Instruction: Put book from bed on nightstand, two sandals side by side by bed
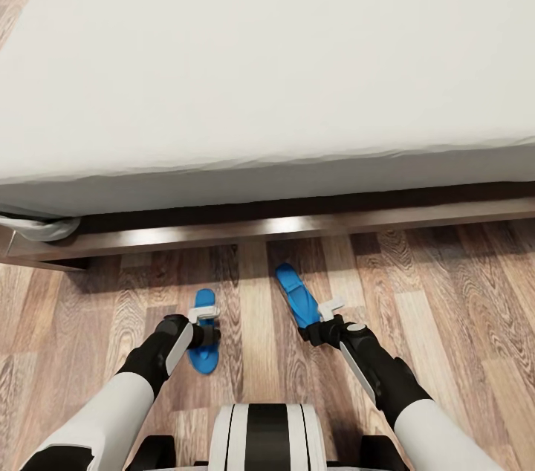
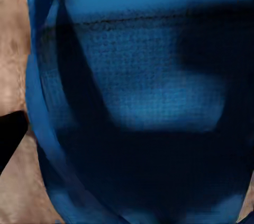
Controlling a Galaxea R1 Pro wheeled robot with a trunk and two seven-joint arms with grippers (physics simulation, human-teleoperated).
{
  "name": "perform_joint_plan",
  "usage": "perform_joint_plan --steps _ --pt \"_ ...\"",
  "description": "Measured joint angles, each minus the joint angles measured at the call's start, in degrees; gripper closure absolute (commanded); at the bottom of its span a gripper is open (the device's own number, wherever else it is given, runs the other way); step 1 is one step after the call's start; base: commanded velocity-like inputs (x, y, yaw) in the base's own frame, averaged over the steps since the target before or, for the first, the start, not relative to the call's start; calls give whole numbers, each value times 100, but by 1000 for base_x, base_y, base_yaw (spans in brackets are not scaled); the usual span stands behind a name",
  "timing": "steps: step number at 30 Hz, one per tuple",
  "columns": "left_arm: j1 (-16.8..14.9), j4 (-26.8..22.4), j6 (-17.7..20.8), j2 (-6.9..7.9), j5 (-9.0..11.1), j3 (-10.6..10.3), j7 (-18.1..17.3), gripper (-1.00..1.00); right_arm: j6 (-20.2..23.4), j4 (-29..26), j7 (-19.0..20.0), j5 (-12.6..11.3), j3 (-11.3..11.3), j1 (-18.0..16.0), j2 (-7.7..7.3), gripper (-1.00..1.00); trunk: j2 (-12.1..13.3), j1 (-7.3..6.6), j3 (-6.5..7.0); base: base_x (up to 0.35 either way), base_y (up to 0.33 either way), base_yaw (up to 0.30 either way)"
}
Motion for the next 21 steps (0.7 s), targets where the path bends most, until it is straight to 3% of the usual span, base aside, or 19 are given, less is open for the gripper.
perform_joint_plan --steps 13,21 --pt "1 -25 -2 0 19 3 3 -100 0 1 0 3 0 0 0 100 0 0 0 0 0 0" --pt "1 -25 5 0 19 4 -5 -100 0 -1 0 3 0 0 0 100 11 -21 176 0 0 0"
